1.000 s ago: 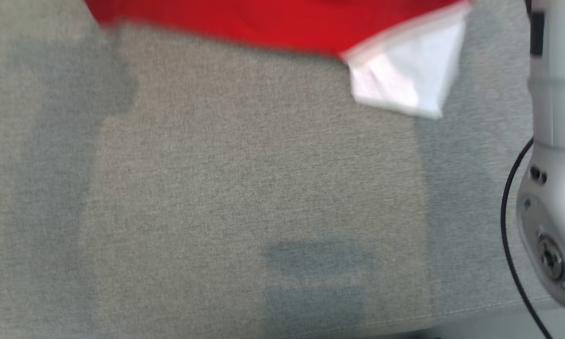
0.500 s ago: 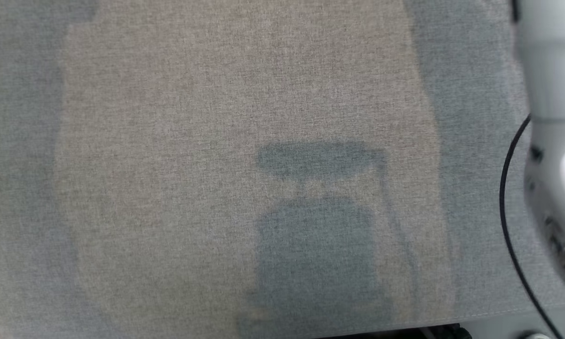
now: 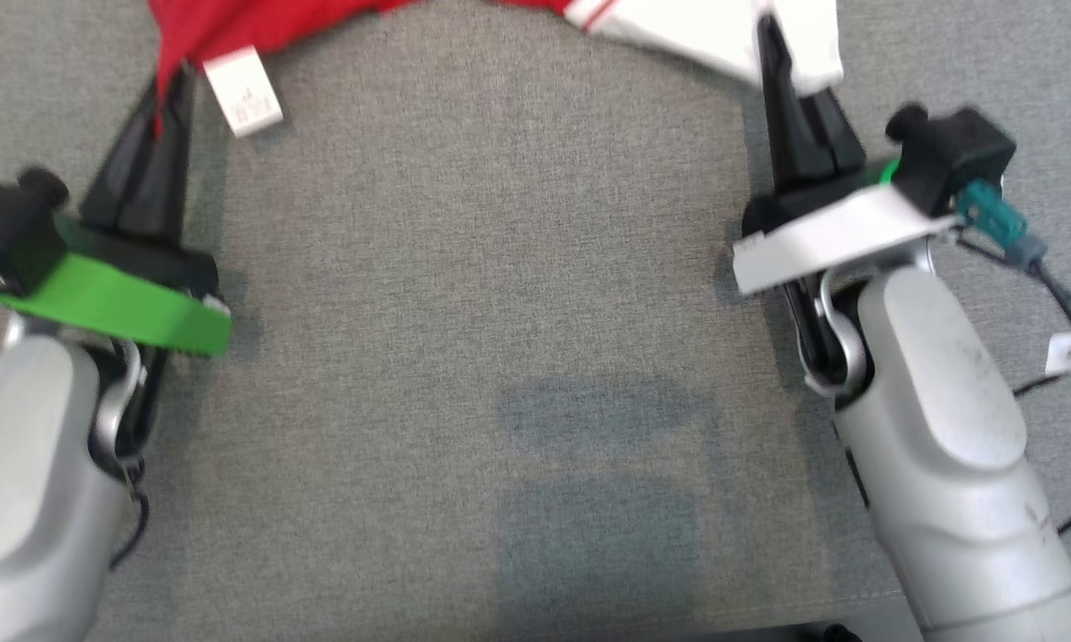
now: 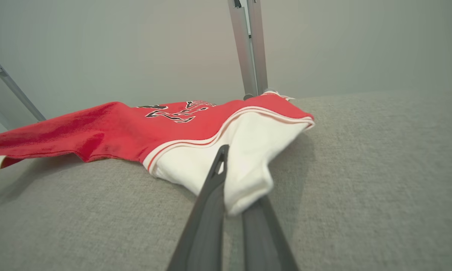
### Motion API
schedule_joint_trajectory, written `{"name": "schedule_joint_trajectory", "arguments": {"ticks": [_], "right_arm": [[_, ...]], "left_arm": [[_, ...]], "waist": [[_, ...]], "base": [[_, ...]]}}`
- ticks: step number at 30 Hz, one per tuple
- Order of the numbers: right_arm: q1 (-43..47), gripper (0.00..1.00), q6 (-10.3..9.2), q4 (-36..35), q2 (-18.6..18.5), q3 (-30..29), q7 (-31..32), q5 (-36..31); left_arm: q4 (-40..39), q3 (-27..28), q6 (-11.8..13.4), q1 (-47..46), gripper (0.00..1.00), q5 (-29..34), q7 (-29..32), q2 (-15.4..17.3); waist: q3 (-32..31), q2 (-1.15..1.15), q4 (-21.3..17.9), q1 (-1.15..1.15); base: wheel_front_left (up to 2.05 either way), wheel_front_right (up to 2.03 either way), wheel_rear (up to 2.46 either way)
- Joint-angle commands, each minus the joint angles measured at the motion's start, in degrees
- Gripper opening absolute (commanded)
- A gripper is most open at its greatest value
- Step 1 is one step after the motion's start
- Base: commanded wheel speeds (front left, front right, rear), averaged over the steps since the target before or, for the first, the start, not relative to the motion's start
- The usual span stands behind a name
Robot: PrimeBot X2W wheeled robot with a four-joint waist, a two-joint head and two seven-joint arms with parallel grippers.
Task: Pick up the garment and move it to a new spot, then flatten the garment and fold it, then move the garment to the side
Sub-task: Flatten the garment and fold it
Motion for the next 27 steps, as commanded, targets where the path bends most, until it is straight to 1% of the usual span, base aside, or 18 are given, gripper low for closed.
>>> {"name": "schedule_joint_trajectory", "arguments": {"ticks": [1,8,13,16,18,21,25,27], "right_arm": [[2.4,0.00,0.00,-0.6,-0.2,-0.1,-0.3,0.1],[21.4,0.00,-0.03,-4.2,-1.6,-3.6,-0.3,2.5],[31.1,0.00,-0.04,-6.4,-2.2,-7.9,-0.3,4.4],[35.9,0.00,-0.04,-7.7,-2.1,-8.9,-0.3,5.7],[38.8,0.00,-0.04,-8.6,-2.1,-8.7,-0.3,7.3],[42.9,0.00,-0.04,-9.9,-3.0,-8.1,-0.3,8.5],[46.0,0.00,-0.04,-10.3,-3.5,-8.9,0.2,9.5],[46.5,0.00,-0.04,-9.9,-3.5,-8.9,0.4,9.2]], "left_arm": [[-0.2,0.5,0.1,2.6,0.00,0.3,-0.2,-0.3],[-2.2,4.2,0.1,20.8,0.00,3.8,-0.2,-3.1],[-3.5,5.6,0.6,30.0,0.00,5.4,-0.2,-5.8],[-4.1,5.4,0.9,34.5,0.00,6.2,-0.2,-7.4],[-4.5,5.6,1.4,37.2,0.00,5.6,-0.2,-8.9],[-5.3,5.5,2.1,41.2,0.00,5.2,-0.2,-10.3],[-6.3,4.9,2.8,44.9,0.00,4.9,-0.2,-11.7],[-6.1,4.6,3.1,46.2,0.00,4.9,-0.2,-11.8]], "waist": [[-5.8,0.00,0.1,0.00],[-14.6,0.00,-0.3,0.00],[-18.6,0.00,0.2,0.00],[-20.6,0.00,0.5,0.00],[-21.8,0.00,0.7,0.00],[-23.2,0.00,0.6,0.00],[-24.0,0.00,0.5,0.00],[-24.2,0.00,0.3,0.00]], "base": [[0.00,0.00,0.00],[0.00,0.00,0.00],[0.00,0.00,0.00],[0.00,0.00,0.00],[0.00,0.00,0.00],[0.00,0.00,0.00],[0.00,0.00,0.00],[0.00,0.00,0.00]]}}
